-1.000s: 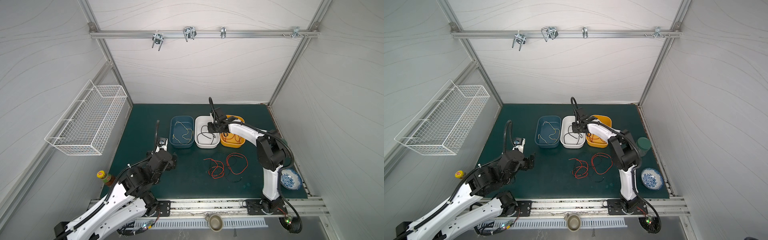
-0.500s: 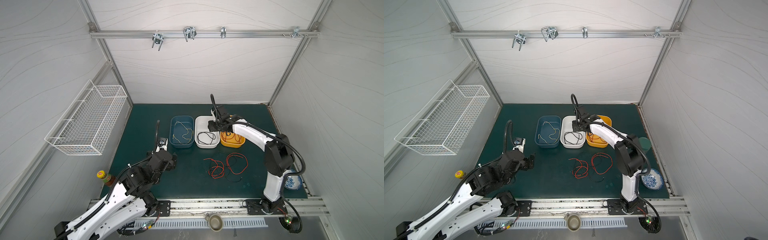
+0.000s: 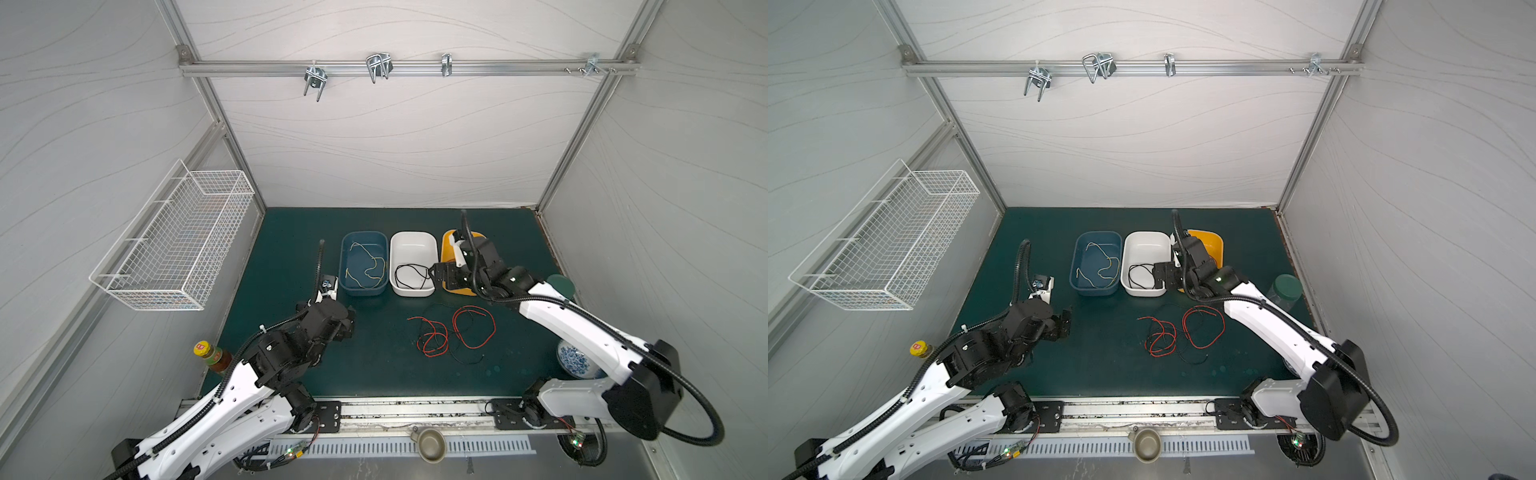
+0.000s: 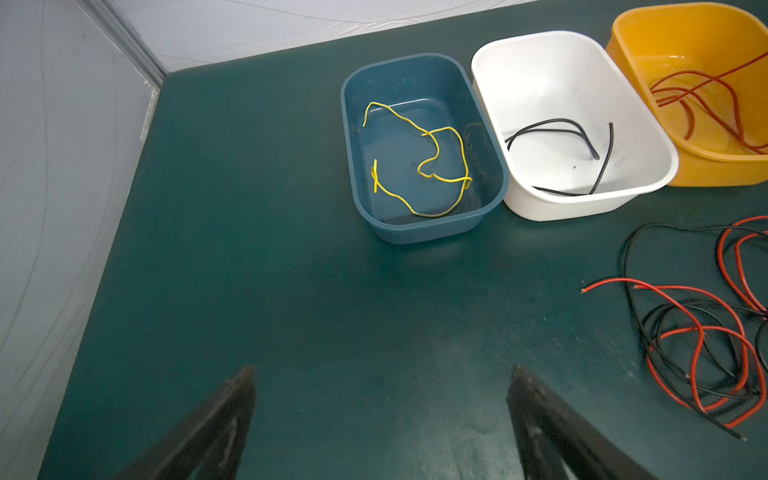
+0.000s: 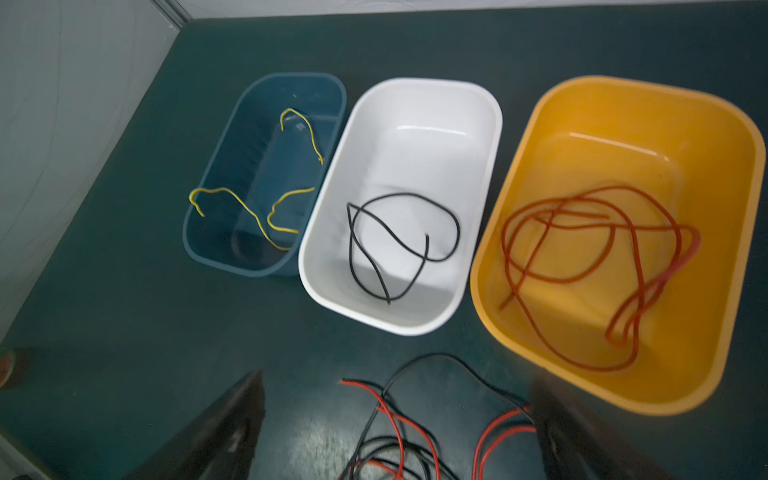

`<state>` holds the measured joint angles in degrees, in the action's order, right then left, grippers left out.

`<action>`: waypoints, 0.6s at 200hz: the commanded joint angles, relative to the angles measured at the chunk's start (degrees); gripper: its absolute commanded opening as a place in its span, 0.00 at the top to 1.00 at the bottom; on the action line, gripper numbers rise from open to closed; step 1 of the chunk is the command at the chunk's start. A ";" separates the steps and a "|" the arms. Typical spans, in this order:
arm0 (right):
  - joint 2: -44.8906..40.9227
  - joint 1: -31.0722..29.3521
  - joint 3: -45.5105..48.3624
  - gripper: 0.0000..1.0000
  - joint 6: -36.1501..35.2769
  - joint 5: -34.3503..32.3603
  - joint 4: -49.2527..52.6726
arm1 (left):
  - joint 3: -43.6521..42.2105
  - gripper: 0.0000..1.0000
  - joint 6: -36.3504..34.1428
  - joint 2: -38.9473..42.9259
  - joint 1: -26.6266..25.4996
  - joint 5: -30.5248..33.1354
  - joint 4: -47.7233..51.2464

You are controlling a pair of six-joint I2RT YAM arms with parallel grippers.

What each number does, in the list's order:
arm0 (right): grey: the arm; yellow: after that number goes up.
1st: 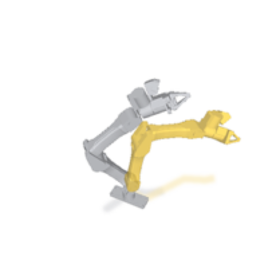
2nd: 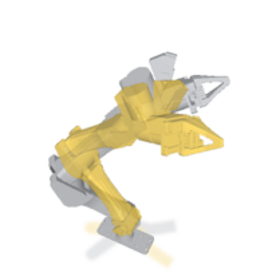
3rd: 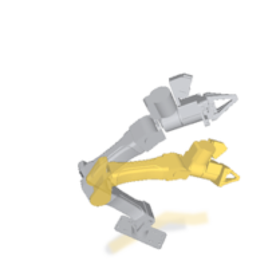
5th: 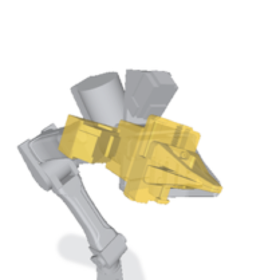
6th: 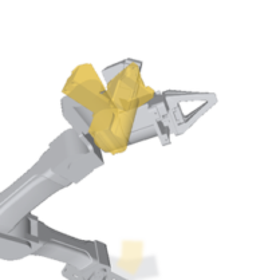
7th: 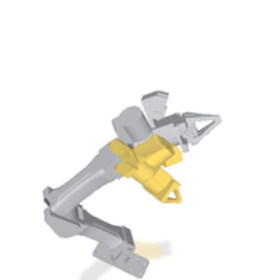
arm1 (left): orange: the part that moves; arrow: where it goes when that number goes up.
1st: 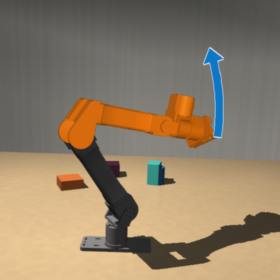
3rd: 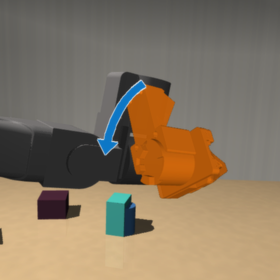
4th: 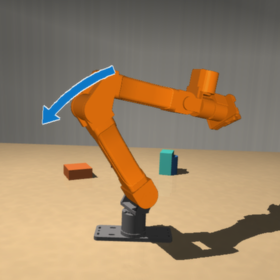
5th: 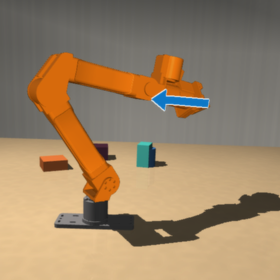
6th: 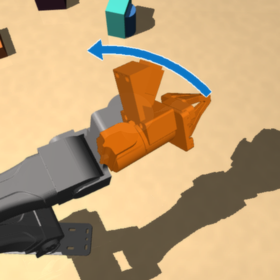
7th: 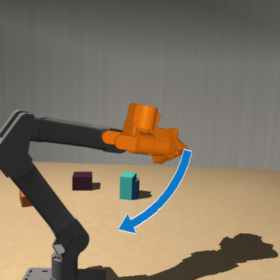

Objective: Untangle the cables
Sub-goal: 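Move the right gripper back down to the wire tangle, then grasp a black wire in the tangle with the right gripper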

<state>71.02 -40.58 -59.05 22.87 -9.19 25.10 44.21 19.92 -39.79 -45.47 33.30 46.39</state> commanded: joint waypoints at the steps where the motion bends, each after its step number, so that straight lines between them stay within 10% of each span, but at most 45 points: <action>1: -4.96 -1.68 3.75 0.01 2.10 -2.02 2.08 | 0.45 0.04 0.20 -0.72 0.25 -0.63 -2.04; 120: -16.94 -15.23 23.06 0.01 13.45 -8.63 6.29 | 0.79 0.04 0.60 -2.05 0.30 -1.12 -1.57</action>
<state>55.24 -53.91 -37.80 31.77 -14.41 29.26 44.21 19.92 -42.00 -45.47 32.12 46.41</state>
